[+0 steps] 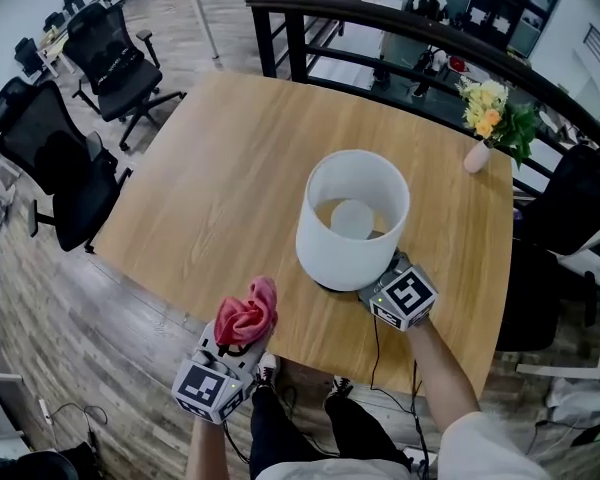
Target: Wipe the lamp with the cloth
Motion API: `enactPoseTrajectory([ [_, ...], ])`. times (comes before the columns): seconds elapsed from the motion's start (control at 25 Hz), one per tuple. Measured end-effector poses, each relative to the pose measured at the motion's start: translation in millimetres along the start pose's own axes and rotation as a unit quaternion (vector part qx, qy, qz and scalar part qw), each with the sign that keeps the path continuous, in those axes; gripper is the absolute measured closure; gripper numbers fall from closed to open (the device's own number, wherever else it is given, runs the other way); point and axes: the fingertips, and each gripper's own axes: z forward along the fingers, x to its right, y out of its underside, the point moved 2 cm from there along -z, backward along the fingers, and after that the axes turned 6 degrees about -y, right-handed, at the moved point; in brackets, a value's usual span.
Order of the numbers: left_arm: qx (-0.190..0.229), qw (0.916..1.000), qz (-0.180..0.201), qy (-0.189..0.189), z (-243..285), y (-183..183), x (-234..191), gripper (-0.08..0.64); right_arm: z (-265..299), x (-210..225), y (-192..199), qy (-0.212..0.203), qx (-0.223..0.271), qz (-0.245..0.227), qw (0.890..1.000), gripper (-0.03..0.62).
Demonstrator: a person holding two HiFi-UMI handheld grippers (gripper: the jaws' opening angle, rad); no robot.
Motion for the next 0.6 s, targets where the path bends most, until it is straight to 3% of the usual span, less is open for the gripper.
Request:
enactPoseTrajectory([
  [0.32, 0.005, 0.9988, 0.030, 0.038, 4, -19, -27, 0.399, -13, -6, 5, 0.133, 0.006, 0.016, 0.991, 0.526],
  [0.48, 0.008, 0.9966, 0.043, 0.070, 0, -25, -46, 0.399, -19, -14, 5, 0.231, 0.003, 0.022, 0.973, 0.526],
  [0.6, 0.008, 0.9945, 0.052, 0.090, -9, -29, -62, 0.399, -21, -27, 4, 0.306, 0.002, 0.028, 0.952, 0.526],
])
